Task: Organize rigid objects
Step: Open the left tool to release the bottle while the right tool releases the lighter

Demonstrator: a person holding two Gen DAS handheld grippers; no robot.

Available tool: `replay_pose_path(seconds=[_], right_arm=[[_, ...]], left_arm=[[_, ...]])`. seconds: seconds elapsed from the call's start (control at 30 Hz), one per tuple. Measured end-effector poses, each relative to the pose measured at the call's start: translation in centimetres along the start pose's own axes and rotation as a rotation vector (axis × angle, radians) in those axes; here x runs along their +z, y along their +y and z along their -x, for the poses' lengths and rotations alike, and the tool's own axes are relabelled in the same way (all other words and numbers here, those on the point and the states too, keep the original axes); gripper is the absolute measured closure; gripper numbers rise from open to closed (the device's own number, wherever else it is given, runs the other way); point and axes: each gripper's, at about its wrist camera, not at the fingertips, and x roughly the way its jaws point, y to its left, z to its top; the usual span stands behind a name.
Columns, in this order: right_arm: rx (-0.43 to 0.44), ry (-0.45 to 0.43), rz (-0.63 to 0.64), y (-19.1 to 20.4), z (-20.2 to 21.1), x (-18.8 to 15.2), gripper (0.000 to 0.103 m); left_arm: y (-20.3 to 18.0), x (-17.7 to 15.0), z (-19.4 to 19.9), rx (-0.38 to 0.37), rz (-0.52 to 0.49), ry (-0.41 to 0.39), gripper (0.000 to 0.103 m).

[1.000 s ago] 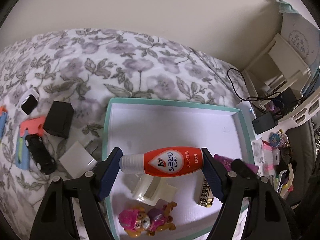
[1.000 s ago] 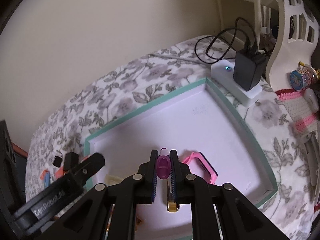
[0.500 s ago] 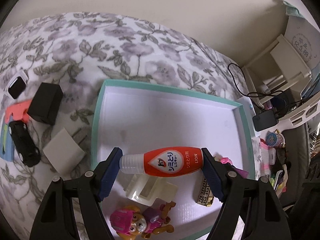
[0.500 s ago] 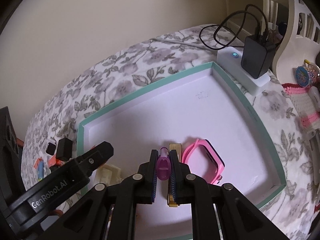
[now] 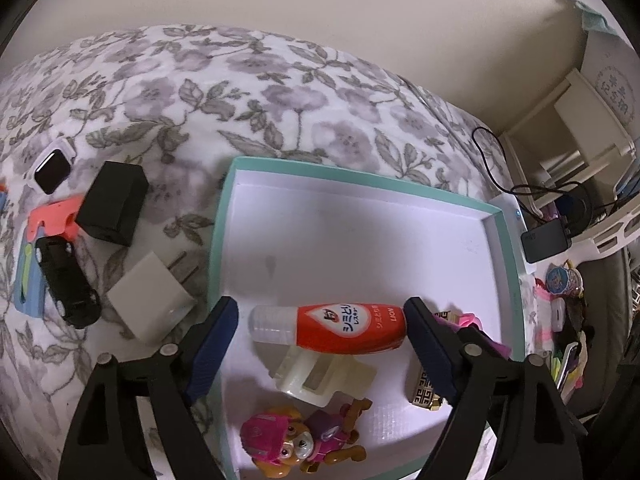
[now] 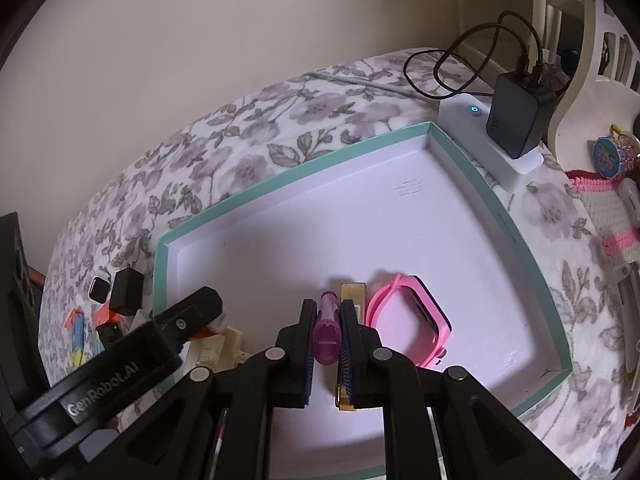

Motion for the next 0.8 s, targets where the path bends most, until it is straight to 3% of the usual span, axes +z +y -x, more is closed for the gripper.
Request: replay_pose_path(seconds=[0.2, 0.33, 0.63, 0.7, 0.77, 0.8], right_arm=[[0.001, -0.021, 0.024, 0.5, 0.6, 0.2, 0.089], [-0.013, -0.033, 0.034, 0.7, 0.9, 0.3, 0.089], [-0.025, -0.028, 0.037, 0.6, 0.9, 0.3, 0.089], [-0.037, -0.025, 0.035, 0.5, 0.8, 0.3, 0.077], [-0.048, -0.024, 0.034, 0.5, 0.6, 0.2, 0.050], [-0.058, -0.028, 0.033, 0.5, 0.6, 0.2, 0.046]], left_arm=[[0.4, 0.1, 0.6, 0.014, 0.014, -0.016, 0.016], [0.5, 0.1, 0.7, 0.009, 0.016, -0.023, 0.008], [0.7, 0.2, 1.4, 0.052, 0.017, -0.068, 0.007], [0.8, 0.3, 1.7, 0.081, 0.012, -0.088, 0.007], [1.1, 0.4, 1.9, 0.118, 0.007, -0.104, 0.006], [1.2, 0.4, 2.0, 0.133, 0.007, -0.108, 0.006]])
